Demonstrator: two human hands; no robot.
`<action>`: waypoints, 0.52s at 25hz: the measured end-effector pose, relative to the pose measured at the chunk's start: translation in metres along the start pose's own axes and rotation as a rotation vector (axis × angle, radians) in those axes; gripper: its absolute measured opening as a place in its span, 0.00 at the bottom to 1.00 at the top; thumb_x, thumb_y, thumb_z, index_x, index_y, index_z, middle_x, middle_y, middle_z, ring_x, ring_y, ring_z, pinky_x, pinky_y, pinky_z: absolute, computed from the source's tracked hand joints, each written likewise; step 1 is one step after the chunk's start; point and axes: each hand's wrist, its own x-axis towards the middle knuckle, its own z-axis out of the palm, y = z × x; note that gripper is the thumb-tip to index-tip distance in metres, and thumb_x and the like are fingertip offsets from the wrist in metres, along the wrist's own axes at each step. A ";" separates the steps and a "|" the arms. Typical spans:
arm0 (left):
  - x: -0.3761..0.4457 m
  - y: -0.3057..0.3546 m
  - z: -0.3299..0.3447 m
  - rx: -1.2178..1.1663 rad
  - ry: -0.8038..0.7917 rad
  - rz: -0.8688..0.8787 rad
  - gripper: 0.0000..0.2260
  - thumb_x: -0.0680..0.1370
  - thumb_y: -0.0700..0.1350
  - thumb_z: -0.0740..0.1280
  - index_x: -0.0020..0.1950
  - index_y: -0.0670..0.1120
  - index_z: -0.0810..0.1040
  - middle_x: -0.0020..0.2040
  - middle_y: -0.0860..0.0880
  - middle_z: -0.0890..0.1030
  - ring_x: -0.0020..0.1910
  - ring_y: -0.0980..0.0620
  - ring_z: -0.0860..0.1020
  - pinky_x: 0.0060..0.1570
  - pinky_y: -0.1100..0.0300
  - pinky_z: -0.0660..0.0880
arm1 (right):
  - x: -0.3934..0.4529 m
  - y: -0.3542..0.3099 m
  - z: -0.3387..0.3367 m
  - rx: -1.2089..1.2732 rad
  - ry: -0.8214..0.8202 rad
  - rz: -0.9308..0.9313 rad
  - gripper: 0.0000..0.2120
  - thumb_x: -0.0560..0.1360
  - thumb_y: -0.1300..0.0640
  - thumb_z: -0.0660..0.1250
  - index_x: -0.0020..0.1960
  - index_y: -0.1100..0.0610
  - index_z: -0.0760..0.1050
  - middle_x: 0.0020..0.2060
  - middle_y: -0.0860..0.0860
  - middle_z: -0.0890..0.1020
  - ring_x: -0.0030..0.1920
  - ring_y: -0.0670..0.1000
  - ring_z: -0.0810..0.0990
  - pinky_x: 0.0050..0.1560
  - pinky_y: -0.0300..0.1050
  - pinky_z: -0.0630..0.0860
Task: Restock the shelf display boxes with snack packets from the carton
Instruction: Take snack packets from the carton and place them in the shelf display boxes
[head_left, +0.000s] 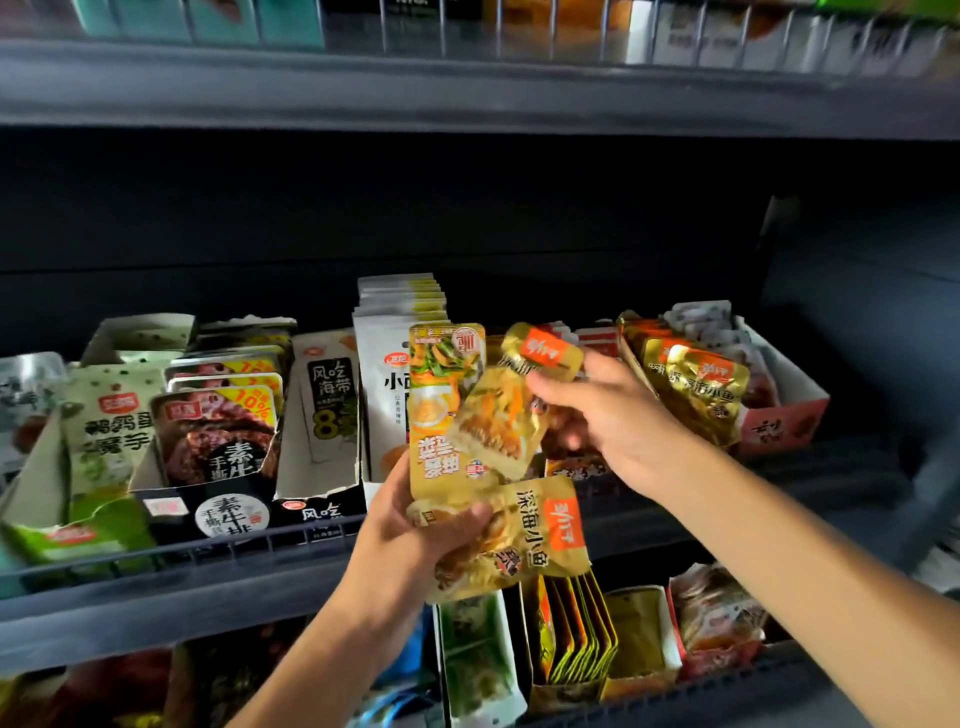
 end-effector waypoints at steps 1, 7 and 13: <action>0.000 0.000 0.000 -0.004 0.007 -0.001 0.25 0.67 0.31 0.72 0.60 0.50 0.78 0.53 0.41 0.85 0.49 0.38 0.84 0.46 0.43 0.80 | 0.003 -0.001 -0.014 0.085 0.077 -0.008 0.09 0.75 0.59 0.72 0.54 0.56 0.78 0.39 0.49 0.82 0.33 0.45 0.75 0.28 0.37 0.67; 0.009 -0.001 0.018 -0.035 0.011 0.010 0.26 0.64 0.32 0.72 0.59 0.50 0.78 0.52 0.43 0.86 0.49 0.41 0.85 0.51 0.44 0.78 | 0.008 0.008 -0.149 -0.476 0.617 -0.219 0.04 0.78 0.56 0.68 0.47 0.48 0.75 0.42 0.52 0.85 0.32 0.41 0.81 0.31 0.43 0.75; 0.010 -0.010 0.031 -0.015 -0.012 -0.012 0.26 0.65 0.31 0.72 0.59 0.51 0.79 0.51 0.42 0.86 0.49 0.40 0.84 0.50 0.45 0.79 | 0.028 0.044 -0.168 -1.220 0.467 -0.285 0.14 0.75 0.57 0.72 0.60 0.57 0.80 0.54 0.52 0.82 0.51 0.53 0.82 0.44 0.40 0.70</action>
